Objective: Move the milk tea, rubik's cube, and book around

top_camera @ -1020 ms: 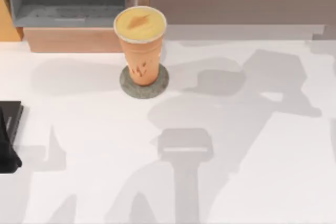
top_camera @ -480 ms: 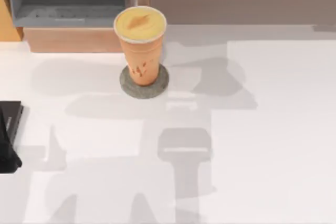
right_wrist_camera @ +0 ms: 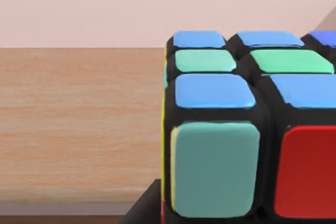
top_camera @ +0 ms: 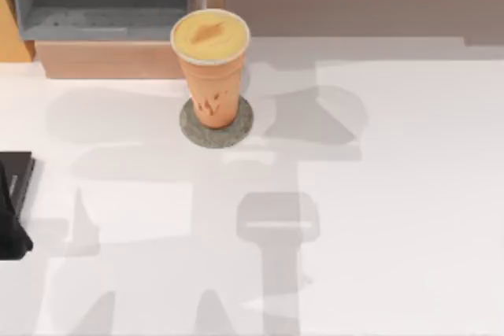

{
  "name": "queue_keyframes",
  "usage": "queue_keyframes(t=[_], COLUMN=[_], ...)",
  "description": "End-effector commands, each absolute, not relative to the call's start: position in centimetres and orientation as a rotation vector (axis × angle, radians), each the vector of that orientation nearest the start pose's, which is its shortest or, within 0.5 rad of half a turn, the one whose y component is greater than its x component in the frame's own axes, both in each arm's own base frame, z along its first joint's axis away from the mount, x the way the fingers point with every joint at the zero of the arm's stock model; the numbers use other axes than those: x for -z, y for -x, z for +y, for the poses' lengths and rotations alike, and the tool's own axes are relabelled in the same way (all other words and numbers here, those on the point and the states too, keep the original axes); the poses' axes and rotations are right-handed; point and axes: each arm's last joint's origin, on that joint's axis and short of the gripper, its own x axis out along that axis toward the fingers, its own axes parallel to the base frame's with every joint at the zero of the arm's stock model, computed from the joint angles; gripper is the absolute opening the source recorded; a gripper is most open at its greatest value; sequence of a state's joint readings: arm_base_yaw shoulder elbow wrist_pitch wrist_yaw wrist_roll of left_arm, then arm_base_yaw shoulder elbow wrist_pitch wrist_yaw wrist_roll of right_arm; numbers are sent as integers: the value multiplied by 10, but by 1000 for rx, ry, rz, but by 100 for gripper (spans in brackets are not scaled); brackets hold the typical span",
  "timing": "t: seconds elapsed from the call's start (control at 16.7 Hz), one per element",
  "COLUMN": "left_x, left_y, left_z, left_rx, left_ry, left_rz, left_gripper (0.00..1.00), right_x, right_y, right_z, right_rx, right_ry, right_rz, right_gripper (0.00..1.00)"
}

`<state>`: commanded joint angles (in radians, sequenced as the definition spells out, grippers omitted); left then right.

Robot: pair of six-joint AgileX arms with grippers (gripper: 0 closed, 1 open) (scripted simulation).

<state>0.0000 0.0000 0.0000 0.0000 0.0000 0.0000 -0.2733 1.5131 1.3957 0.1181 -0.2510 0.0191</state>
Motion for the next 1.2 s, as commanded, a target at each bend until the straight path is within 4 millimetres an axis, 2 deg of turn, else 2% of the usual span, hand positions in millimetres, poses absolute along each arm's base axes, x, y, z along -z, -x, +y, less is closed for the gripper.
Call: queue_keyframes(t=[0.18,0.42,0.54,0.72,0.84,1.08,1.2], left_x=[-160,-160,-160,-160,-160,-160,-160], left_y=[-106,-106,-106,-106,-106,-106,-106], left_z=[-1,-1,-1,-1,-1,-1,-1], left_rx=[0,0,0,0,0,0,0], left_ry=[0,0,0,0,0,0,0], left_rz=[0,0,0,0,0,0,0], left_gripper=[100,100,100,100,100,100,100], right_x=[-402,-412,-414,-401,-396,-396,-396], right_y=[-360,-404,-419,-441,-448,-448,-448], right_z=[-81,-82,-82,-82,-84,-84,-84], right_rx=[24,46,42,14,3,3,3], right_ry=[17,45,44,13,1,0,0], right_rz=[-51,-124,-114,-26,-2,-1,-1], right_gripper=[0,0,0,0,0,0,15])
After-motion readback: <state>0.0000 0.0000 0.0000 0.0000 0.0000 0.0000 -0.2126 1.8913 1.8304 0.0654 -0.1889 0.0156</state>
